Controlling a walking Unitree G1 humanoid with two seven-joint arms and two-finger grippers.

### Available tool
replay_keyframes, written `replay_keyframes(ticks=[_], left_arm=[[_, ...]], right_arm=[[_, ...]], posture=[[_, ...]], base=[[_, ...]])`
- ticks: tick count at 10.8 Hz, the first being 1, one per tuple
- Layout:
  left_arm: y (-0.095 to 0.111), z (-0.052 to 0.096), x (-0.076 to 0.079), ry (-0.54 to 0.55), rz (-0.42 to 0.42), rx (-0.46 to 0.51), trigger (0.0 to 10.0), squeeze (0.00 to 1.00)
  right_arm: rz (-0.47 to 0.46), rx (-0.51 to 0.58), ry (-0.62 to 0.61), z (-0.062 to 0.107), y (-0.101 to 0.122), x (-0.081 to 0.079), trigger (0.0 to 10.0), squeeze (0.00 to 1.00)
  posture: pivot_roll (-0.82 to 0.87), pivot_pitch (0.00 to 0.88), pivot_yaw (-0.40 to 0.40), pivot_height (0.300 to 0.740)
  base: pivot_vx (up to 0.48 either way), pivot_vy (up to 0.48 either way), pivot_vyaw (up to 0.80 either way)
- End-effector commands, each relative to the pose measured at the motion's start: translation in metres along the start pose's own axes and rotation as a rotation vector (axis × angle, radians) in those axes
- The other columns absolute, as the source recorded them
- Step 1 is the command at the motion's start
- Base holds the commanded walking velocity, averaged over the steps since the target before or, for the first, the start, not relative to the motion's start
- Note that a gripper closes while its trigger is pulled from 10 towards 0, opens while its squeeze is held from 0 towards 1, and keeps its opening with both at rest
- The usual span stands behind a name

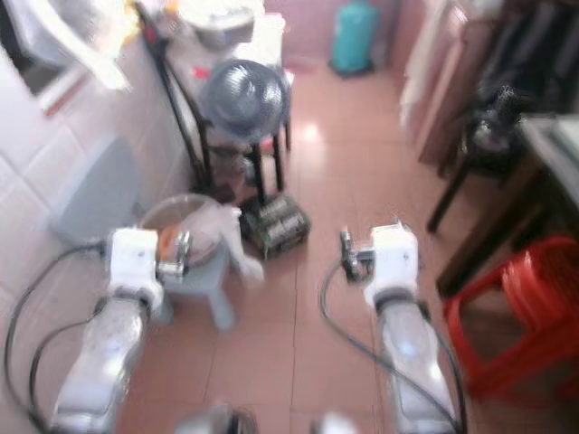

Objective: Setting the table

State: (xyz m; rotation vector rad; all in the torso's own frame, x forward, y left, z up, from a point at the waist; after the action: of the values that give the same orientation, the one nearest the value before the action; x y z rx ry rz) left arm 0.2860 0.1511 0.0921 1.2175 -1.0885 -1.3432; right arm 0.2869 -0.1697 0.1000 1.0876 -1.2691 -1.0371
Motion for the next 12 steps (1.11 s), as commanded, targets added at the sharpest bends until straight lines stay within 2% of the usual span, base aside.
replay_keyframes(ticks=[1,3,5,6,7,8,9,11,12], left_arm=[[0.003,0.0,-0.006,0.02,-0.021,0.012,10.0,0.0],[-0.002,-0.001,0.0,0.015,-0.019,0.009,10.0,0.0],[0.022,-0.005,0.0,0.024,0.004,0.055,10.0,0.0],[0.013,-0.002,-0.005,0.033,-0.018,0.056,10.0,0.0],[0.001,0.003,-0.015,0.069,0.003,0.008,10.0,0.0],[-0.003,0.007,-0.021,0.083,-0.03,0.012,10.0,0.0],[-0.012,0.009,-0.016,0.078,-0.008,-0.007,10.0,0.0],[-0.009,0.005,-0.013,0.066,-0.003,-0.008,10.0,0.0],[-0.009,0.006,-0.015,0.056,-0.007,-0.012,10.0,0.0]], right_arm=[[-0.006,0.008,0.012,0.002,0.001,-0.008,10.0,0.0],[-0.01,-0.011,0.007,0.0,-0.006,-0.008,10.0,0.0],[-0.005,0.037,0.0,-0.01,0.016,0.007,10.0,0.0],[0.029,0.042,0.016,-0.01,0.008,0.009,10.0,0.0],[0.038,0.022,-0.016,-0.003,0.004,0.019,10.0,0.0],[0.048,0.019,0.002,0.004,0.004,0.02,10.0,0.0],[0.051,-0.004,0.027,0.011,-0.003,0.017,10.0,0.0],[0.019,0.001,0.021,0.007,0.0,0.011,10.0,0.0],[0.004,0.001,0.028,0.008,0.001,0.006,10.0,0.0]], posture=[[-0.04,0.11,0.061,0.74],[-0.04,0.129,0.064,0.74],[-0.03,0.107,0.029,0.74],[-0.03,0.08,0.027,0.74],[-0.04,0.047,0.006,0.74],[-0.04,0.046,-0.005,0.74],[-0.04,0.061,-0.009,0.74],[-0.04,0.09,0.002,0.74],[-0.04,0.1,0.01,0.74]], base=[[0.0,0.0,0.0],[0.0,0.0,0.0],[0.0,0.0,0.0],[0.0,0.0,0.0],[0.0,0.0,0.0],[0.0,0.0,0.0],[0.0,0.0,0.0],[0.0,0.0,0.0],[-0.274,0.0,-0.8]])
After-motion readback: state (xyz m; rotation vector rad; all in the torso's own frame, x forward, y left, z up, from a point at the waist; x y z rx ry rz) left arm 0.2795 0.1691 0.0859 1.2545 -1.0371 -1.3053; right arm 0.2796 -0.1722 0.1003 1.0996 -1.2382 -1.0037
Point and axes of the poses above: a point about 5 cm out from each wrist's last joint towards the gripper, its own z axis pointing back from the gripper into the wrist, its own y axis along the axis of the wrist's last joint, x = y × z, the point moved 3 cm from there along -z, pointing out of the wrist towards the gripper, and after that the axes turned 4 degrees about z, right-handed, at the moved point
